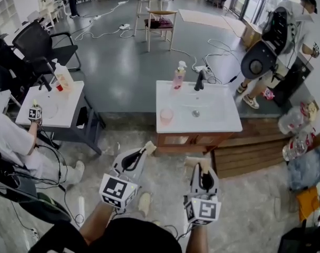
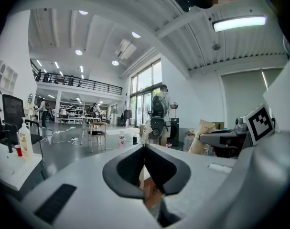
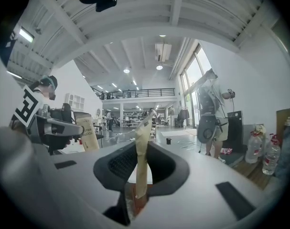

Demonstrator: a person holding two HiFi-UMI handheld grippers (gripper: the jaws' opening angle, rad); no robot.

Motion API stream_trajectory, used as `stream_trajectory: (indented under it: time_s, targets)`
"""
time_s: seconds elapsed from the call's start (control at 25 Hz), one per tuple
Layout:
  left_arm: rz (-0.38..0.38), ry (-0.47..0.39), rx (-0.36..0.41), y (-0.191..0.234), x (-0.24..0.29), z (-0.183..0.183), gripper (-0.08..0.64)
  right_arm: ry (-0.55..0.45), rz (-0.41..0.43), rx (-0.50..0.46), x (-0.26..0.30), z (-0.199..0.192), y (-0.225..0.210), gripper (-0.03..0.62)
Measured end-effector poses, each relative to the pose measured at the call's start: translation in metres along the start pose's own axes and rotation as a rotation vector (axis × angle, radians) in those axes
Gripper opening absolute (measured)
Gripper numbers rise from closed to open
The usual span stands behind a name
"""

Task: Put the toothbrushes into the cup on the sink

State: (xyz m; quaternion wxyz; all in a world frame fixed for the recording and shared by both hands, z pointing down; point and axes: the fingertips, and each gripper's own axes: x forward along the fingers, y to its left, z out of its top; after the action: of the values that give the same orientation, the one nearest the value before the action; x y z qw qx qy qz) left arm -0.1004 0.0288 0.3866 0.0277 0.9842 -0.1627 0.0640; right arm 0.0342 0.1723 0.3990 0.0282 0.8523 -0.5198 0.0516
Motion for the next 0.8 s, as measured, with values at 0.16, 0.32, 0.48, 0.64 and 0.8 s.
stream_trajectory:
  time_s: [0.16, 0.32, 0.48, 0.64, 0.8]
  targets:
    - [-0.008, -0.004, -0.006, 0.02, 0.02, 0.002, 0.003, 0.013, -0.015, 0.001, 0.025, 0.006, 0.001, 0.057]
    - [-0.02, -0.019, -0.01, 0.038, 0.036, 0.006, 0.003, 0.004, -0.023, -0.005, 0.051, 0.01, 0.003, 0.057]
    - [-0.03, -0.026, -0.011, 0.052, 0.049, 0.008, 0.005, -0.031, -0.027, -0.003, 0.073, 0.013, 0.006, 0.057]
    - [-0.024, -0.024, -0.01, 0.064, 0.059, 0.007, 0.003, -0.044, -0.019, 0.0, 0.086, 0.008, 0.004, 0.057]
    - [-0.009, -0.025, -0.005, 0.075, 0.069, 0.006, 0.003, -0.001, -0.018, -0.005, 0.098, 0.009, 0.003, 0.057]
